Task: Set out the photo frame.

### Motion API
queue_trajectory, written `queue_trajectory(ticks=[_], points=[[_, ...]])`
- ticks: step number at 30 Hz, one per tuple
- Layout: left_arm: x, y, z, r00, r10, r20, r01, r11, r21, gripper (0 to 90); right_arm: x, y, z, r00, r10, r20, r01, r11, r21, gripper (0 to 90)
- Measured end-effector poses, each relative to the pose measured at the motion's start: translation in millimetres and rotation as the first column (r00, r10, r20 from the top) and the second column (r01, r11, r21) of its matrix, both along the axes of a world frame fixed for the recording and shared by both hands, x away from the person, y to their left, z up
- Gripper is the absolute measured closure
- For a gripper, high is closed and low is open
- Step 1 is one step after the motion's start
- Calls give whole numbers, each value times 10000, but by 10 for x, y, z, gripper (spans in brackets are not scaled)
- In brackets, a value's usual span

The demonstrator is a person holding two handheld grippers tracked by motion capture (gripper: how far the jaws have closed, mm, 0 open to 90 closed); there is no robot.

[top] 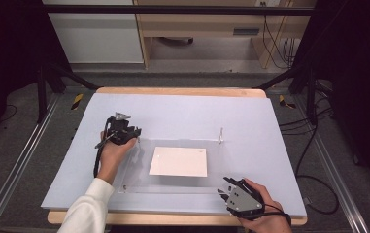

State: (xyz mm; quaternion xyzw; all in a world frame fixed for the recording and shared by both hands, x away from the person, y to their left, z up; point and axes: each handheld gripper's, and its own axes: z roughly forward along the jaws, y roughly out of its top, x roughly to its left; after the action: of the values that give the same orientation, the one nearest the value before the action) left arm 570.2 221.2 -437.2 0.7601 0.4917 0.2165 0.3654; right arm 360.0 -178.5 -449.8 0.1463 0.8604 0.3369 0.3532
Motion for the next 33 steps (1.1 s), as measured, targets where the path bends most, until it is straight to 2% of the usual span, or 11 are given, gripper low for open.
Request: queue_trajectory(ticks=[3, 8, 10, 13, 15, 18, 20, 22, 25, 30, 33], points=[[-121, 54, 127, 9991, -189, 390, 181, 9996, 196, 606, 8, 0, 25, 10000, -63, -77, 63, 9999, 79, 544], [-360, 78, 323, 9913, -1060, 783, 1005, 9924, 714, 539, 41, -9, 100, 9994, -151, -312, 161, 9994, 315, 545], [-467, 83, 405, 9859, -1397, 918, 1310, 9868, 950, 486, 69, -13, 152, 9988, -184, -462, 203, 9989, 412, 544], [-618, 90, 527, 9776, -1827, 1041, 1728, 9802, 968, 448, 89, -19, 187, 9980, -188, -598, 219, 9985, 504, 544], [-713, 75, 593, 9678, -2173, 1273, 2037, 9726, 1118, 364, 126, -24, 244, 9966, -152, -813, 195, 9984, 535, 543], [-835, 51, 683, 9558, -2561, 1442, 2352, 9607, 1475, 314, 151, -24, 291, 9951, -159, -978, 210, 9985, 510, 543], [-899, 21, 720, 9552, -2582, 1450, 2367, 9600, 1498, 226, 183, -28, 346, 9935, -164, -1122, 230, 9981, 578, 547], [-963, 2, 760, 9498, -2750, 1491, 2529, 9556, 1509, 182, 215, -35, 401, 9923, -169, -1229, 256, 9972, 696, 555], [-1047, -14, 833, 9309, -3236, 1692, 3013, 9424, 1451, 138, 263, -41, 481, 9909, -139, -1336, 247, 9965, 796, 571], [-1143, -11, 1018, 9161, -3263, 2332, 3054, 9444, 1217, 99, 317, -49, 577, 9911, -156, -1326, 296, 9941, 1046, 596], [-1191, -32, 1096, 9144, -3402, 2192, 3162, 9387, 1376, 113, 342, -49, 616, 9907, -145, -1354, 290, 9940, 1059, 605]])
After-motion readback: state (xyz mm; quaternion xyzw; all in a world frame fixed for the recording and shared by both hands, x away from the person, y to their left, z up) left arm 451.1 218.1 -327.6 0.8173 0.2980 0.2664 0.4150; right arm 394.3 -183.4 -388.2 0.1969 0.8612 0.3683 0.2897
